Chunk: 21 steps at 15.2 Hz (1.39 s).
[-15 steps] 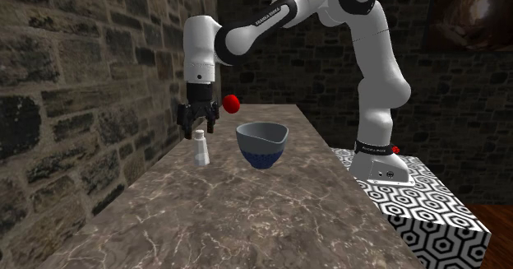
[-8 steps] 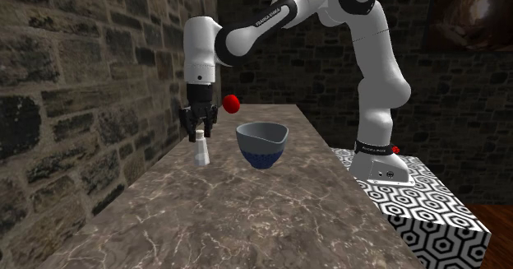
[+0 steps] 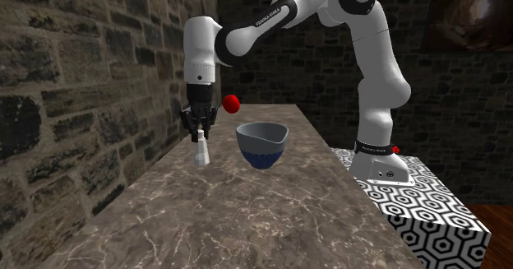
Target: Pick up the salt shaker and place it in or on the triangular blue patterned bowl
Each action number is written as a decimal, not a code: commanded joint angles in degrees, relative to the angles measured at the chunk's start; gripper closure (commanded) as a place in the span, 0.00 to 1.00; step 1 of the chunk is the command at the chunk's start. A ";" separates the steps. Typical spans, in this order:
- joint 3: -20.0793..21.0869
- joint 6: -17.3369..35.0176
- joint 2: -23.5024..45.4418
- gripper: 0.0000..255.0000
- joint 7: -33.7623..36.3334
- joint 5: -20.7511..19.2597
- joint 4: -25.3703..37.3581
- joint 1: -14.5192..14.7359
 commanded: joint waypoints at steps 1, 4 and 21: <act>0.01 0.00 0.00 1.00 0.01 0.00 -0.02 0.01; 0.22 -1.97 -1.06 1.00 -0.26 0.53 0.97 -0.15; 0.92 -13.77 -5.24 1.00 -1.19 2.53 8.89 -0.60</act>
